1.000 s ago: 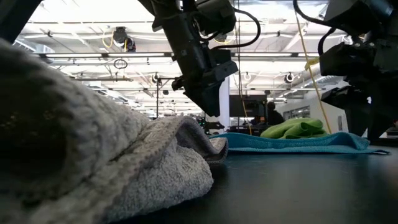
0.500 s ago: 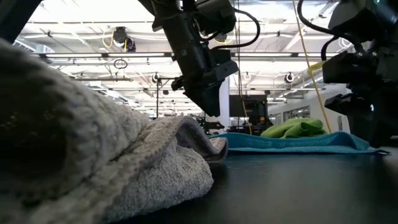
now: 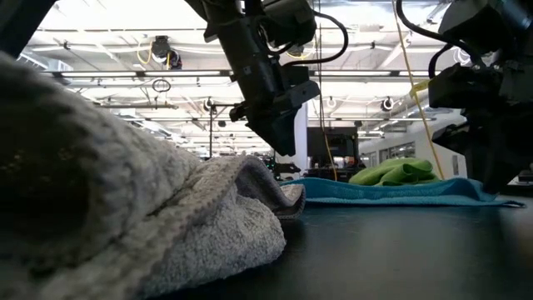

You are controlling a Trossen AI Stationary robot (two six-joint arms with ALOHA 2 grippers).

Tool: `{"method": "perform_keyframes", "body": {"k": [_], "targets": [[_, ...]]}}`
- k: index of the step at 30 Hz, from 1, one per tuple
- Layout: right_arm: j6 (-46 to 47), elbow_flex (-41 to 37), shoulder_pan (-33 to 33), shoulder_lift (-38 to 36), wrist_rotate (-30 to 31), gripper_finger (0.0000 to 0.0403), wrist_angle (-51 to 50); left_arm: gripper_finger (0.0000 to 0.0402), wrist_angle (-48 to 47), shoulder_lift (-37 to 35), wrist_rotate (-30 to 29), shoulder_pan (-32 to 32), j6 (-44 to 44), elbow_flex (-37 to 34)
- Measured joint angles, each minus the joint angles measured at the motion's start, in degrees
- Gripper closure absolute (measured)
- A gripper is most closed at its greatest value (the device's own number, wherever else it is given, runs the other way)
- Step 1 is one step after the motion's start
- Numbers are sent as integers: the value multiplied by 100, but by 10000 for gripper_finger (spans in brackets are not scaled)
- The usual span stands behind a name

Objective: Fold microfiber towels
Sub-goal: Fold the blue microfiber towel

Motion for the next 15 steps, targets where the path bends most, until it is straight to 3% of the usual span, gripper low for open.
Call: {"method": "perform_keyframes", "body": {"k": [5,10,15], "targets": [[-5,0,0,0,-4,396,0,303,0,0,0,0,-4,-2],[-11,0,-2,-36,-94,397,28,303,0,0,0,0,-4,-2],[-13,0,-89,-182,-759,400,47,303,8,0,2,0,-4,-2]]}}
